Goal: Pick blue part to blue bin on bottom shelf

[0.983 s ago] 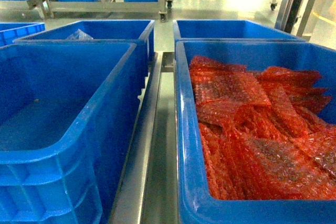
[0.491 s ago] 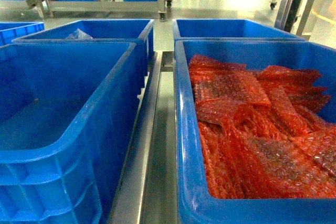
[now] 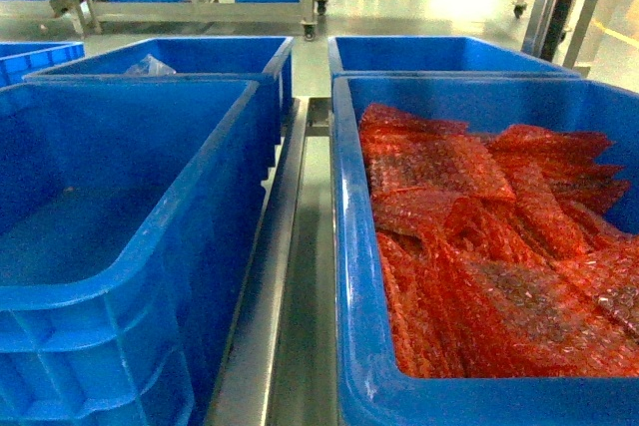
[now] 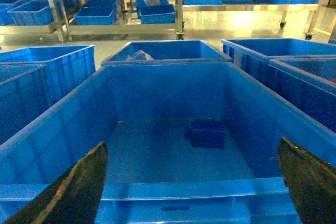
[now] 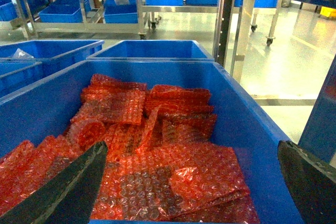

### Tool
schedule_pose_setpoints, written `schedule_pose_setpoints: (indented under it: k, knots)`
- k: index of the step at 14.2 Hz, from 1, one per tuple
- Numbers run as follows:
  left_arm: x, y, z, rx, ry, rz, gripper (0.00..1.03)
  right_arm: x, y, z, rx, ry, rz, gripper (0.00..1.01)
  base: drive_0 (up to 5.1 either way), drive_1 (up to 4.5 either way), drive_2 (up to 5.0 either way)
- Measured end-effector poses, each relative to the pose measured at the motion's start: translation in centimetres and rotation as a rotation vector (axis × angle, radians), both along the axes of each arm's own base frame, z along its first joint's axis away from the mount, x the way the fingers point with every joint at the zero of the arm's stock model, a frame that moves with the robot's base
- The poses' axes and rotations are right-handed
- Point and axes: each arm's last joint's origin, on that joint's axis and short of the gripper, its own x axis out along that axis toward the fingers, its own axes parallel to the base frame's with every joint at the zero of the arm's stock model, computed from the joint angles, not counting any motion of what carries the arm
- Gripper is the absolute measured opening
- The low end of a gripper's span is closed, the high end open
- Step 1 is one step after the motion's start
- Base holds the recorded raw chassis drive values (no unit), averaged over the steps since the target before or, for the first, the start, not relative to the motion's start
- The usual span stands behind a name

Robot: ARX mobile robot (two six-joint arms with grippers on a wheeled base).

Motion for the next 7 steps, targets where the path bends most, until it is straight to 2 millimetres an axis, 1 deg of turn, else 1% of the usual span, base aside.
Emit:
schedule_pose_setpoints:
  k: [1,7]
  knots:
    - [0.0,0.0,0.0,0.0,0.0,0.0,0.98,0.0,0.0,0.0,0.0,0.0,0.0,0.98,0.0,0.0,0.0]
    - [0.0,0.0,0.0,0.0,0.0,0.0,0.98,0.0,0.0,0.0,0.0,0.0,0.0,0.98,0.0,0.0,0.0]
